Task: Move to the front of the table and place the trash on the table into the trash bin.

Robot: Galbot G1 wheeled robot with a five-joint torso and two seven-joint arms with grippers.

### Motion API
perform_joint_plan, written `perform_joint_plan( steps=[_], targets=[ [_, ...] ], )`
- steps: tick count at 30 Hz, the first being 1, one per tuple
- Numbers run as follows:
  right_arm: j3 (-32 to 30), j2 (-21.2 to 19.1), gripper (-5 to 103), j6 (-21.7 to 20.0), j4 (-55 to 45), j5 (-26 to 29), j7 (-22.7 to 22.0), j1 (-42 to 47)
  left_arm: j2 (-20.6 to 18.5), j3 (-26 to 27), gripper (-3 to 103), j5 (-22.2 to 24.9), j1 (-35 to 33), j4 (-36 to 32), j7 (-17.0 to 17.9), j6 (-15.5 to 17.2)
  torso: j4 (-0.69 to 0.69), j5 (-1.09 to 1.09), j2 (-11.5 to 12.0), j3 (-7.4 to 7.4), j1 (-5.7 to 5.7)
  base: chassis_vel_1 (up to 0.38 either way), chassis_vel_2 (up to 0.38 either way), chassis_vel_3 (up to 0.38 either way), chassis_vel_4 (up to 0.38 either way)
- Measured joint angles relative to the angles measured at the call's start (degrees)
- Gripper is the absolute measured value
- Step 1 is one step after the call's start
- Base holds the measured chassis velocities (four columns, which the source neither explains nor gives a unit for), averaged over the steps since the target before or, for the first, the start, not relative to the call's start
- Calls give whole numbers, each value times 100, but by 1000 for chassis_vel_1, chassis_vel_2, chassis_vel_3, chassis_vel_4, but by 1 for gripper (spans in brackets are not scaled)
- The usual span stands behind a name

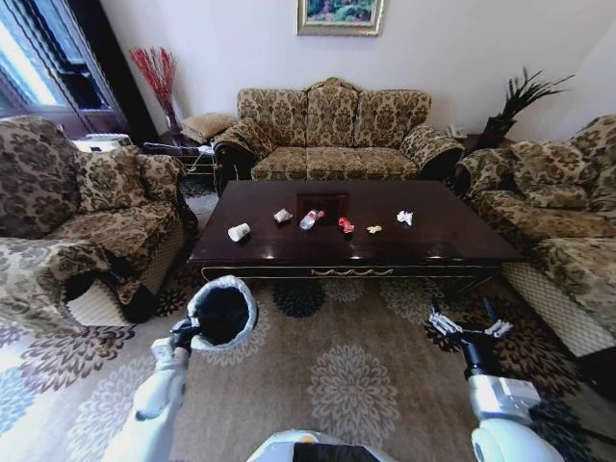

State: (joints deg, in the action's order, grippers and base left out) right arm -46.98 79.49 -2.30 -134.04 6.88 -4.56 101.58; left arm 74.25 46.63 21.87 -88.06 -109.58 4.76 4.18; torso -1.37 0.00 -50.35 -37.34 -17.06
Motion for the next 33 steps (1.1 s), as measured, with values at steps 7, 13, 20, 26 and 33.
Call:
perform_joint_plan(
  steps=[7,13,20,26,33],
  targets=[
    [143,-141,100,-373,-203,146,65,-207,36,303,4,158,-273,-1210,86,-1,0,1,0,0,0,0,0,0,0],
    [189,-374,100,-805,-512,598,141,-415,50,411,4,-49,-162,-2314,288,182,1,2,0,0,0,0,0,0,0],
    [155,-403,100,-815,-500,708,143,-436,35,318,4,-61,-41,-2608,501,333,2,1,0,0,0,0,0,0,0],
    [146,-341,100,-691,-424,606,186,-367,93,279,4,-159,-123,-2635,574,357,2,0,-1,0,1,-62,63,85,-73],
    [194,-290,100,-594,-341,359,229,-323,149,298,4,-230,-225,-2642,638,351,0,0,3,-4,-7,-109,190,195,-97]
  ],
)
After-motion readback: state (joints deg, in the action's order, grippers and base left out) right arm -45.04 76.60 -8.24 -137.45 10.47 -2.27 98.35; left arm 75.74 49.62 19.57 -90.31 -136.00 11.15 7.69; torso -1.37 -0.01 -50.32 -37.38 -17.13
